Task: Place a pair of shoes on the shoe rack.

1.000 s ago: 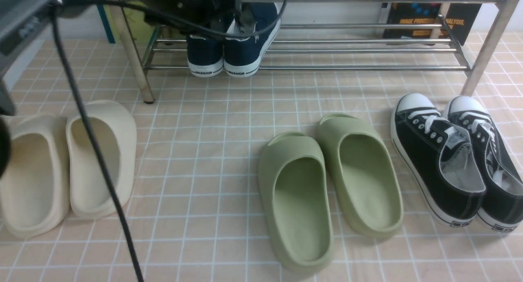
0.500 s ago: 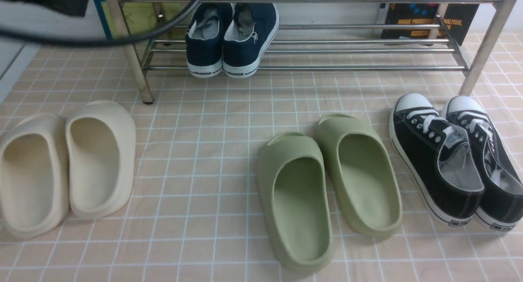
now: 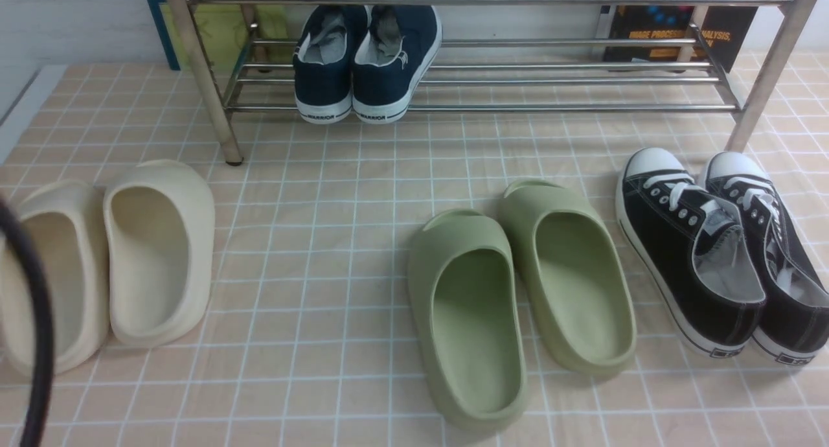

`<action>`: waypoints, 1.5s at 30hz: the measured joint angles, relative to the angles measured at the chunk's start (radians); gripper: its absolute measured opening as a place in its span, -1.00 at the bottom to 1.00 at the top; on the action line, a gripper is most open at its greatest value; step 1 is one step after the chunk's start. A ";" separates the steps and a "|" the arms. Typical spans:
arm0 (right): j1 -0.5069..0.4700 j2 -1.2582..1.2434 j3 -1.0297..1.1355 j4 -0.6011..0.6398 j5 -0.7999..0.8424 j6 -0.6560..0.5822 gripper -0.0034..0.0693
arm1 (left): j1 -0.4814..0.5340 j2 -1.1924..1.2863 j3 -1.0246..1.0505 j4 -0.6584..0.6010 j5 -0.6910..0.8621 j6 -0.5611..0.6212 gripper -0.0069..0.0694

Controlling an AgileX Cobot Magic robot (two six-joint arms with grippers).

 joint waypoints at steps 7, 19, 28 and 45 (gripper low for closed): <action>0.000 0.000 0.000 0.000 0.000 0.000 -0.25 | 0.000 -0.092 0.021 0.026 0.180 -0.032 -0.70; 0.000 0.000 0.000 0.000 0.000 0.000 -0.25 | 0.000 -0.090 0.028 0.153 0.235 -0.034 -0.68; 0.000 0.000 0.000 0.000 0.000 0.000 -0.25 | 0.114 -0.271 0.316 0.031 -0.133 0.038 -0.68; 0.000 0.000 0.000 0.000 0.000 0.000 -0.25 | 0.318 -0.542 0.990 0.021 -0.684 -0.025 -0.68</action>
